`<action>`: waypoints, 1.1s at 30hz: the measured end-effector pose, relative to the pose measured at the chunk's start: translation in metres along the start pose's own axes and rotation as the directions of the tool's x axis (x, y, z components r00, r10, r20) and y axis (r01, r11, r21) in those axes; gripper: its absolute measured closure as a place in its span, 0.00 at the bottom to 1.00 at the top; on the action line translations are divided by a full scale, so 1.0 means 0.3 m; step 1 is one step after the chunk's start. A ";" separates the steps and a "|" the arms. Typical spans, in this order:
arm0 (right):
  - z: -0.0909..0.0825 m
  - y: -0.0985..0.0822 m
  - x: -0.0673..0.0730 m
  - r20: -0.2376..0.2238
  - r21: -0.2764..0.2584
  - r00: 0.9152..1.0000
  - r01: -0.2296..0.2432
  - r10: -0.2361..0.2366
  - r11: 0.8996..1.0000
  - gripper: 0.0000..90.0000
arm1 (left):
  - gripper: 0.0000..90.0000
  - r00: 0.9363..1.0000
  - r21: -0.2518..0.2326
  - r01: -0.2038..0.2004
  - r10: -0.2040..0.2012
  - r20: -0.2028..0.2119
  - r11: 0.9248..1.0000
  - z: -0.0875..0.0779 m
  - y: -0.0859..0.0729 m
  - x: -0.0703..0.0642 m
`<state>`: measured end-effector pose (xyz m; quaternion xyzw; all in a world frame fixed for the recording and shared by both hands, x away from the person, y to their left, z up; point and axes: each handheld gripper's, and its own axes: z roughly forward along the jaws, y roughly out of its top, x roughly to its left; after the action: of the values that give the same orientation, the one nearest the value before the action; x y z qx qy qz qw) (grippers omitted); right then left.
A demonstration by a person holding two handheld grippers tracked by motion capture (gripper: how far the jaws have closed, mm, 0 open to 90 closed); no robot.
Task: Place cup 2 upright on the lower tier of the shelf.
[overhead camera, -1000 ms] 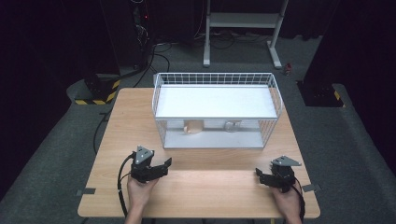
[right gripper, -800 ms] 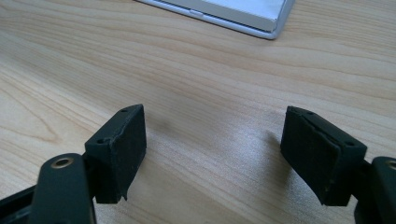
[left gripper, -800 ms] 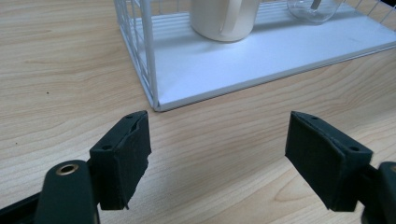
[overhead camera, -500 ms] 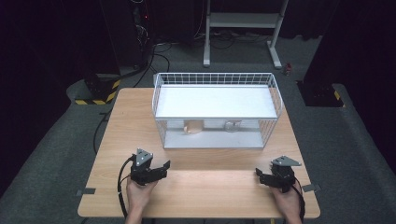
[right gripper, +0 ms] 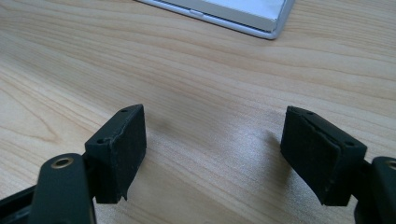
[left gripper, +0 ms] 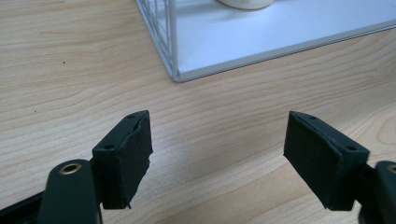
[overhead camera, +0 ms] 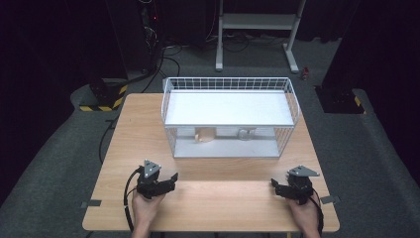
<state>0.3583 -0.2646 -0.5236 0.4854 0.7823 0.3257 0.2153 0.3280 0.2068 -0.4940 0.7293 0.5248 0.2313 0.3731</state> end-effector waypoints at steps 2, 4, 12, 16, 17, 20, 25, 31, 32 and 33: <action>0.000 0.000 0.000 0.000 0.000 1.000 0.000 0.000 1.000 0.25 | 0.27 1.000 0.005 -0.003 0.003 -0.007 1.000 0.004 -0.004 0.001; 0.000 0.000 0.000 0.001 0.001 1.000 -0.002 0.002 1.000 0.25 | 0.27 1.000 0.012 -0.002 0.002 -0.012 1.000 0.009 -0.009 -0.001; 0.000 0.000 0.000 0.001 0.001 1.000 -0.002 0.002 1.000 0.25 | 0.27 1.000 0.035 -0.012 0.013 -0.028 0.999 0.041 -0.014 -0.010; 0.000 0.000 0.000 0.001 0.001 1.000 -0.002 0.002 1.000 0.25 | 0.28 0.999 0.053 -0.024 0.026 -0.044 0.998 0.056 -0.019 -0.017; 0.000 0.000 0.000 0.001 0.001 1.000 -0.002 0.002 1.000 0.25 | 0.28 0.998 0.056 -0.029 0.031 -0.049 0.998 0.061 -0.021 -0.019; 0.000 0.000 0.000 0.001 0.001 1.000 -0.002 0.002 1.000 0.25 | 0.28 0.998 0.066 -0.019 0.023 -0.054 0.998 0.073 -0.028 -0.016; 0.000 0.000 0.000 0.000 0.000 1.000 0.000 0.000 1.000 0.25 | 0.29 0.997 0.077 -0.020 0.025 -0.073 0.997 0.083 -0.035 -0.007; 0.000 0.000 0.000 0.000 0.001 1.000 -0.002 0.002 1.000 0.25 | 0.28 0.995 0.077 -0.013 0.021 -0.099 0.997 0.095 -0.043 0.002; 0.000 0.000 0.000 -0.001 0.000 1.000 0.000 0.000 1.000 0.25 | 0.28 0.994 0.074 -0.013 0.021 -0.107 0.997 0.097 -0.044 0.002; 0.000 0.000 0.000 0.000 0.001 1.000 -0.002 0.002 1.000 0.25 | 0.29 0.994 0.068 -0.009 0.017 -0.108 0.998 0.098 -0.045 0.002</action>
<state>0.3583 -0.2647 -0.5235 0.4864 0.7820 0.3254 0.2146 0.3417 0.2009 -0.5228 0.7312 0.5469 0.2552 0.3179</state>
